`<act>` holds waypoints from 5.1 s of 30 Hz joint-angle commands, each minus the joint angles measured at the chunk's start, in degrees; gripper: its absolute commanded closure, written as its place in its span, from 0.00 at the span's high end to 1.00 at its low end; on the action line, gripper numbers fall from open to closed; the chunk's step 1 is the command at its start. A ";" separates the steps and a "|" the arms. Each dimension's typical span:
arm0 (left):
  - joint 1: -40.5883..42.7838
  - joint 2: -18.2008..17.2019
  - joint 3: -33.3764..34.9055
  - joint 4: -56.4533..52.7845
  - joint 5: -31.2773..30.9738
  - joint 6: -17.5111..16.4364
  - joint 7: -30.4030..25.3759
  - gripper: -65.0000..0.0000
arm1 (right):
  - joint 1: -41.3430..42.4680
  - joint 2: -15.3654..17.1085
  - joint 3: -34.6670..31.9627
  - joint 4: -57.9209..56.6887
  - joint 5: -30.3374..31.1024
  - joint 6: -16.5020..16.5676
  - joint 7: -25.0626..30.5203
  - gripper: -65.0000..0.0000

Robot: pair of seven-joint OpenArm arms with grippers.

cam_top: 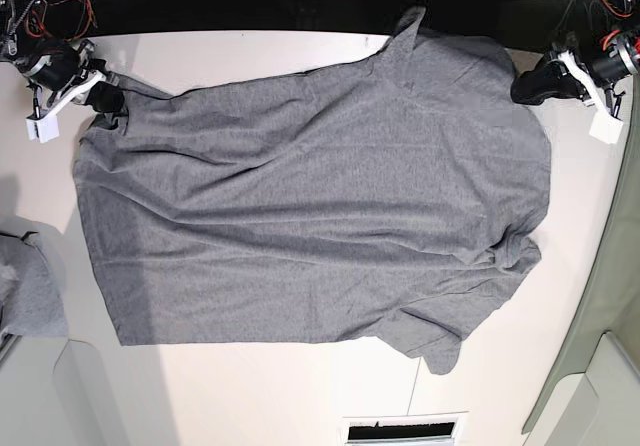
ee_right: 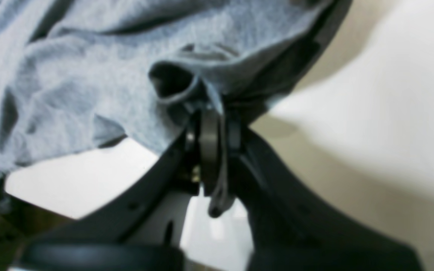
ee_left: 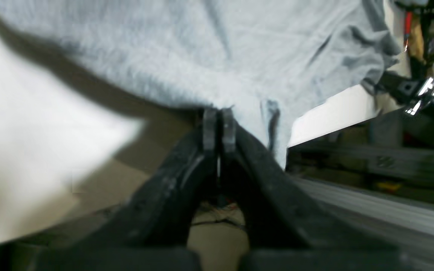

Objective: Layout the t-shirt on the table in an organized manner, then fold the t-shirt properly
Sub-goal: 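Pull both held corners apart and lay the shirt straight, then regrasp the shirt edge with both grippers and tug it taut, then move both grippers inward and grasp the shirt body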

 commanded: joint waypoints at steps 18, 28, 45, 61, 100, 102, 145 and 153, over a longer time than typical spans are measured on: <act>8.48 -0.83 -11.19 13.35 -9.07 -0.54 5.14 0.00 | -11.87 1.09 5.49 18.23 1.38 0.02 -2.86 0.00; 7.91 -0.83 -13.66 13.35 -14.15 -0.54 7.82 0.00 | -13.35 1.09 9.64 19.76 5.73 0.09 -2.56 0.00; -15.26 -2.43 4.42 7.72 12.70 -0.54 -7.98 0.00 | 3.56 1.03 8.35 9.38 1.18 0.02 -0.15 0.00; -29.31 -2.49 13.49 -12.26 20.24 -0.54 -12.41 0.42 | 13.92 0.96 8.44 -3.37 -0.33 0.00 2.29 0.51; -12.48 0.68 -5.70 -11.58 5.22 -0.54 -3.65 0.58 | 10.45 0.76 12.20 -1.27 -9.35 -3.52 4.92 0.51; -12.48 1.20 -5.70 -11.63 5.95 -0.54 -3.89 0.58 | 10.43 0.76 12.17 -1.27 -9.33 -3.48 4.96 0.57; -22.77 2.97 19.76 -8.98 26.51 -0.54 -18.01 0.10 | 32.61 0.52 -13.53 -14.86 -24.85 -2.40 16.13 0.00; -30.42 4.42 25.86 -22.77 34.32 3.39 -17.73 0.10 | 33.90 2.25 -24.52 -23.26 -29.24 -2.58 16.83 0.00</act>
